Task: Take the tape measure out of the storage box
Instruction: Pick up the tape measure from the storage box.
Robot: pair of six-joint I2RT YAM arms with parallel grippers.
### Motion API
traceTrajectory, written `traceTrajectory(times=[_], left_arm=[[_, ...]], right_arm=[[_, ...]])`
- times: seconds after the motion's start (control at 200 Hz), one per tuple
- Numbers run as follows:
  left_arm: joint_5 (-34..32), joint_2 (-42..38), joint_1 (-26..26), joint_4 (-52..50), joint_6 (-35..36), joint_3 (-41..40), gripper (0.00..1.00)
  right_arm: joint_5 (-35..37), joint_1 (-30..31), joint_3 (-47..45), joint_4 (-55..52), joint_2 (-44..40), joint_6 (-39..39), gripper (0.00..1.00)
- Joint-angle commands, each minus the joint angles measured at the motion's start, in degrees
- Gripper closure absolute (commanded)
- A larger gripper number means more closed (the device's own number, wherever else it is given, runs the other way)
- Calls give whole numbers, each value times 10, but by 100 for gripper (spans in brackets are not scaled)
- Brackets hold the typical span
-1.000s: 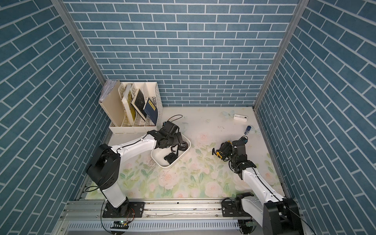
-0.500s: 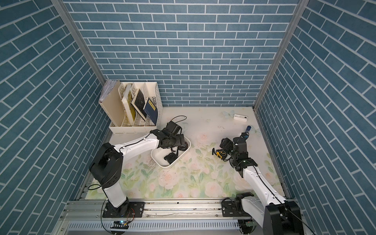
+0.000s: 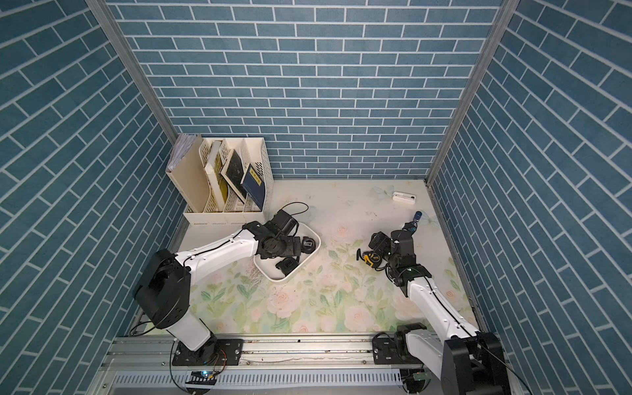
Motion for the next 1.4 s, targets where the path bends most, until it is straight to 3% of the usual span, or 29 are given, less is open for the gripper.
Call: traceTrajectory(times=[0.0, 1.095, 1.225, 1.32, 1.395], left_arm=[[23, 0, -3, -6, -9, -30, 1], [47, 74, -5, 3, 10, -19, 0], [36, 75, -3, 5, 7, -17, 7], [34, 79, -3, 5, 7, -10, 18], [30, 83, -3, 2, 5, -1, 22]], right_arm=[[-3, -1, 6, 14, 3, -22, 14], [-3, -2, -3, 33, 13, -16, 10], [-1, -3, -3, 31, 10, -14, 11], [-1, -5, -3, 31, 10, -13, 10], [-2, -6, -2, 31, 11, -13, 10]])
